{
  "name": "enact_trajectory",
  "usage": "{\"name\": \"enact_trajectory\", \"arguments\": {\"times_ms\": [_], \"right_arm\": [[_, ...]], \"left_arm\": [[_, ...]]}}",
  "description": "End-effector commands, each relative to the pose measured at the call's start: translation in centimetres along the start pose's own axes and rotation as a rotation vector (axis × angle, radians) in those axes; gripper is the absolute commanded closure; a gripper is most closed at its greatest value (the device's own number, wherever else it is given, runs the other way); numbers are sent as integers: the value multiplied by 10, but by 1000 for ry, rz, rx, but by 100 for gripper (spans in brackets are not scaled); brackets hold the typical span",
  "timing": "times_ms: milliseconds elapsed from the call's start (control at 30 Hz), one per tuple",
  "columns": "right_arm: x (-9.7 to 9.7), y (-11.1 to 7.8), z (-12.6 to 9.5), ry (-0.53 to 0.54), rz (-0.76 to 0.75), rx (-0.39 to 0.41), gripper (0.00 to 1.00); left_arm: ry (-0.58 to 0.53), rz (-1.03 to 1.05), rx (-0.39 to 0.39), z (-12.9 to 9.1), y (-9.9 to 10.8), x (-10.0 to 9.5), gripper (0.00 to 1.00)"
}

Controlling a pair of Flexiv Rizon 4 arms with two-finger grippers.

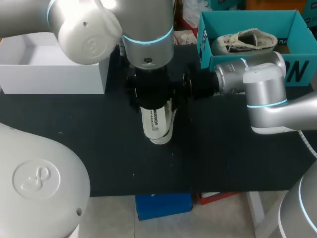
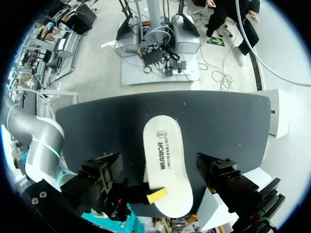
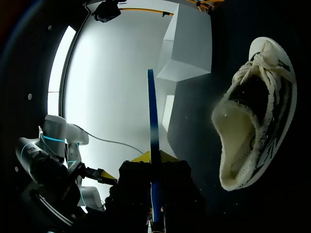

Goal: Take the shoe out of the shoebox, open the shoe tongue, remove and reinsert the insole, then place the shoe into the shoebox

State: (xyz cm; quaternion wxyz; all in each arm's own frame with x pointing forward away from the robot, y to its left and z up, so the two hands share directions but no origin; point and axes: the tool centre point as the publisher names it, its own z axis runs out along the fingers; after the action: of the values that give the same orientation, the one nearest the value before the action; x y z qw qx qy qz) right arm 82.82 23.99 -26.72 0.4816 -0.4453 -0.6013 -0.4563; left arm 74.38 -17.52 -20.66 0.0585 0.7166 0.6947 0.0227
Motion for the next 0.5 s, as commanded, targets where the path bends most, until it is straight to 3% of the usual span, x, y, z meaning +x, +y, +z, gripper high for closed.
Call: {"name": "enact_trajectory", "arguments": {"times_ms": [33, 500], "right_arm": [[0, 0, 0, -2, 1, 1, 100], [0, 0, 0, -2, 1, 1, 100]], "left_arm": [[217, -5, -11, -3, -2, -4, 0], [155, -33, -41, -9, 2, -5, 0]]}}
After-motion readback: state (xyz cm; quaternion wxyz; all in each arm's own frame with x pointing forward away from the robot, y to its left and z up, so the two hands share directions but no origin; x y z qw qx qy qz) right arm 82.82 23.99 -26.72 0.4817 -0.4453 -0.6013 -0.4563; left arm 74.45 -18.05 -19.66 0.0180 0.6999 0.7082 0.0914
